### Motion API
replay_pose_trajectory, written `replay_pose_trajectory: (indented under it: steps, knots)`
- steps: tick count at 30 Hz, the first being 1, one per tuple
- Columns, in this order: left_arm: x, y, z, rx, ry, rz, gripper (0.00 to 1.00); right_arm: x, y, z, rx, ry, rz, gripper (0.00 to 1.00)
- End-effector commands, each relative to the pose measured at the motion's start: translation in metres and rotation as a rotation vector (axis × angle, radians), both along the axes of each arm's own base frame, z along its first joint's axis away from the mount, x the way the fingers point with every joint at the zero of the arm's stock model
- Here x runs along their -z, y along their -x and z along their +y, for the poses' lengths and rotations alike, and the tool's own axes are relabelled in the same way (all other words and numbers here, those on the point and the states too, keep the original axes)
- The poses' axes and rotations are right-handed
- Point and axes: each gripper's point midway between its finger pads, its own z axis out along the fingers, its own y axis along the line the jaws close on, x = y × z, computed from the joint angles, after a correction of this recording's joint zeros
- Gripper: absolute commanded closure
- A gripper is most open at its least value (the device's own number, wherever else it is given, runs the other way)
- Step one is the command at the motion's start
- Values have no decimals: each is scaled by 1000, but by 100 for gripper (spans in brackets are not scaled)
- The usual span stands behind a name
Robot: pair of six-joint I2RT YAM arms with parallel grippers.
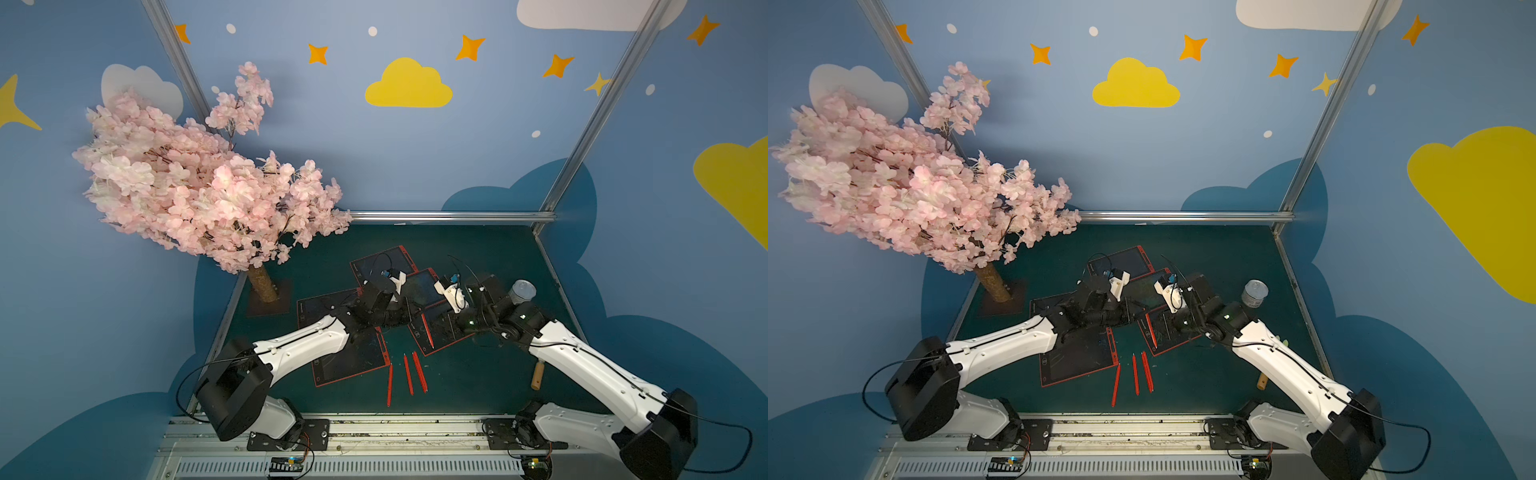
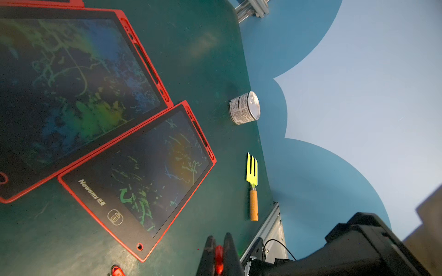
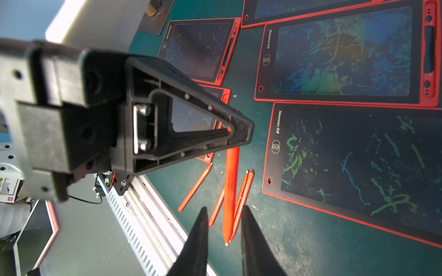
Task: Place the stylus back onto the writing tablet
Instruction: Pick up the stylus from the center of the board.
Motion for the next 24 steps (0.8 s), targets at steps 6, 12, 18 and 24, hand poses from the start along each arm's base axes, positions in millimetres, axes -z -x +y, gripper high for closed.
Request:
replay_pose_trajectory:
  steps: [6, 12, 18, 24]
  knots:
    - [-4, -3, -3, 1, -13, -9, 97, 2, -9, 9, 1, 38, 0, 74]
    - [-3, -3, -4, 8, -14, -10, 97, 9, -12, 14, -4, 52, 28, 74]
    - [-4, -4, -5, 12, -12, -14, 97, 14, -14, 15, 0, 61, 34, 74]
    - [-3, -4, -7, 16, -6, -14, 97, 19, -15, 18, 1, 63, 49, 74]
